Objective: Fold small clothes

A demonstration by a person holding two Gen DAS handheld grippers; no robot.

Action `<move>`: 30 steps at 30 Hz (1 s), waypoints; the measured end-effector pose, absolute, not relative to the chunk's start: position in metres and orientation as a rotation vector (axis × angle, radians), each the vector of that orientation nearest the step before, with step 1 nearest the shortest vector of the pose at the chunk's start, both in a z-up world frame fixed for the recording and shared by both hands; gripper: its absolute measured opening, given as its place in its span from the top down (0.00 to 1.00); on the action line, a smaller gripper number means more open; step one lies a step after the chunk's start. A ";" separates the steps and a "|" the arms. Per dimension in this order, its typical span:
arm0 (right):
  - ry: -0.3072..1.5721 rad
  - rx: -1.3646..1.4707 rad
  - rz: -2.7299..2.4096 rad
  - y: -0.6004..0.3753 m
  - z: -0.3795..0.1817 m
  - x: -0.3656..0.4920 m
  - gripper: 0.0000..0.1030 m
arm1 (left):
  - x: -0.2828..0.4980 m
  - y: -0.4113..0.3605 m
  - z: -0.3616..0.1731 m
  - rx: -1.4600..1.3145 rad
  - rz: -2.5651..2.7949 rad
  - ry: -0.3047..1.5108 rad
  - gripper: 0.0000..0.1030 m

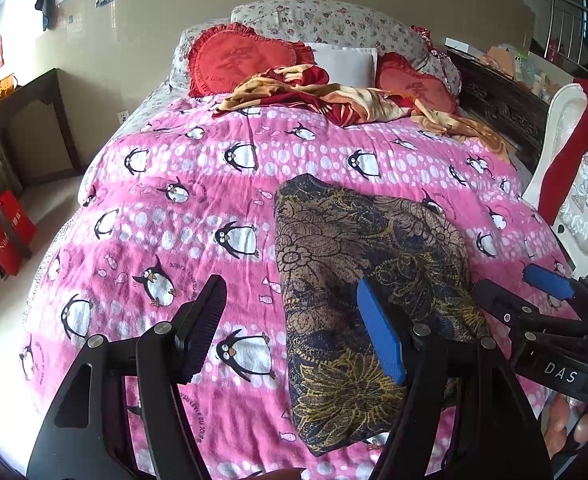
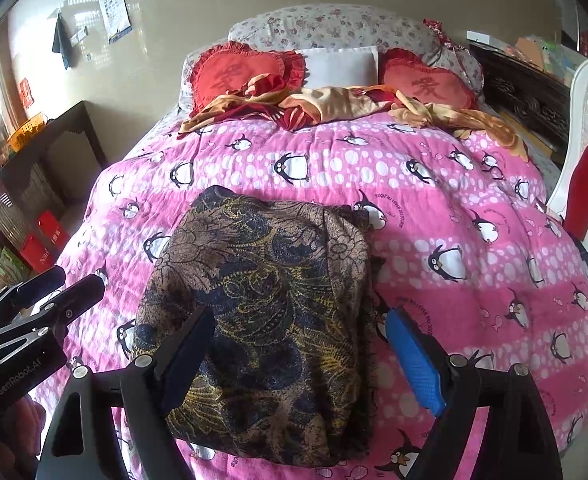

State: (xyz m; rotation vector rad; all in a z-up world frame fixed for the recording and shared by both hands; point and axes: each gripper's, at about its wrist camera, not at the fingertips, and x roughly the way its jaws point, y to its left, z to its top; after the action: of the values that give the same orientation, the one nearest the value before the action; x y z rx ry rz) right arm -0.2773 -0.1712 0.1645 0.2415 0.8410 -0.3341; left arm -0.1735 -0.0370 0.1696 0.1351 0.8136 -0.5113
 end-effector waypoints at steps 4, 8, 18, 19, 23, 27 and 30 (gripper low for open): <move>0.850 0.244 -0.332 -0.170 0.162 -0.275 0.17 | -0.172 -0.037 0.167 0.133 -0.508 0.819 0.34; 0.856 0.246 -0.333 -0.171 0.159 -0.273 0.17 | -0.171 -0.037 0.166 0.131 -0.506 0.826 0.34; 0.874 0.254 -0.333 -0.171 0.154 -0.270 0.17 | -0.168 -0.039 0.161 0.131 -0.506 0.839 0.34; 0.875 0.254 -0.332 -0.171 0.153 -0.269 0.17 | -0.167 -0.039 0.161 0.131 -0.506 0.841 0.34; 0.882 0.254 -0.329 -0.171 0.151 -0.267 0.17 | -0.166 -0.040 0.158 0.133 -0.505 0.849 0.34; 0.891 0.256 -0.328 -0.170 0.147 -0.264 0.17 | -0.165 -0.041 0.155 0.134 -0.508 0.856 0.34; 0.901 0.263 -0.324 -0.172 0.142 -0.261 0.17 | -0.164 -0.041 0.153 0.131 -0.525 0.856 0.34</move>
State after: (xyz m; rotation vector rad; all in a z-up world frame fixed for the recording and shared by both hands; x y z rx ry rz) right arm -0.2614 -0.1716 0.1421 0.2626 0.9007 -0.3240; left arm -0.1636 -0.0415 0.1526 0.1314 0.8564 -0.5250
